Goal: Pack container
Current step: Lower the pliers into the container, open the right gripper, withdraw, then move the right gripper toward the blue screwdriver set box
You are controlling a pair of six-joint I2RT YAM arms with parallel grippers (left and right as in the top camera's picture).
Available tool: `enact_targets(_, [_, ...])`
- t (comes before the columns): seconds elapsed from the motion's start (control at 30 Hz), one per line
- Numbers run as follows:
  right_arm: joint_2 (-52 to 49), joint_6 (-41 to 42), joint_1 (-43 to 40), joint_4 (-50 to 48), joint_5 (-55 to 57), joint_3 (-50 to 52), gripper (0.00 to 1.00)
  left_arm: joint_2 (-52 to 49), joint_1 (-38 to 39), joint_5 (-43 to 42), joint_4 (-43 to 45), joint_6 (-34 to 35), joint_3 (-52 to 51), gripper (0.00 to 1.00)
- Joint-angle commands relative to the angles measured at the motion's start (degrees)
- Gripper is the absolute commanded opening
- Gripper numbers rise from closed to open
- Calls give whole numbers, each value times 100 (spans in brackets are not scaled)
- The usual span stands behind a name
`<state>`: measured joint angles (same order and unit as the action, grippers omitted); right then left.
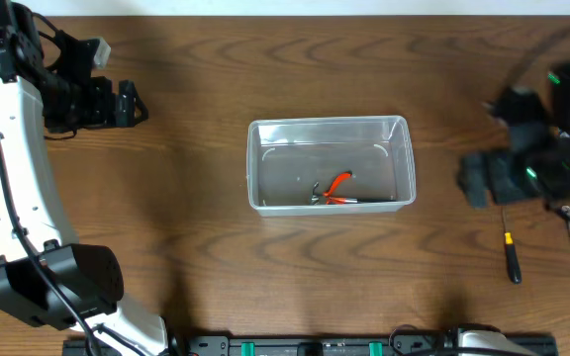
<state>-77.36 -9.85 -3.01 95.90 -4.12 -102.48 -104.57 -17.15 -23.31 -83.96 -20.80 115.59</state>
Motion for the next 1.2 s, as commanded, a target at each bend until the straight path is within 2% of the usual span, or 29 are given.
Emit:
enact_targets(0.0, [289, 168, -844, -293, 20, 605, 99, 20, -15, 42, 2, 52, -24, 98])
enact_targets(0.13, [254, -79, -1646, -776, -238, 610, 99, 20, -15, 42, 26, 52, -24, 98])
enact_targets(0.27, [61, -531, -2046, -1565, -317, 592, 99, 20, -15, 42, 4, 55, -24, 98])
enact_targets(0.43, [-643, -562, -2511, -2472, -341, 424, 99, 20, -17, 42, -39, 52, -24, 98])
enact_targets(0.67, [-2544, -1152, -2693, -1672, -323, -1130, 99, 20, -17, 44, -74, 50, -24, 98])
enact_targets(0.87, [-3926, -1163, -2704, -1226, 116, -2616, 99, 20, -17, 44, -63, 52, -24, 98])
enact_targets(0.93, [-4214, -1224, -2721, -1128, 186, -2992, 99, 20, -17, 44, -68, 52, -24, 98])
enact_targets(1.03, [-4533, -1980, -2763, -839, -2, -3436, 99, 20, -17, 44, -103, 52, -24, 98])
enact_targets(1.17, [-4660, -2498, -2874, -774, -387, -3462, 99, 20, -17, 44, -105, 52, -24, 98])
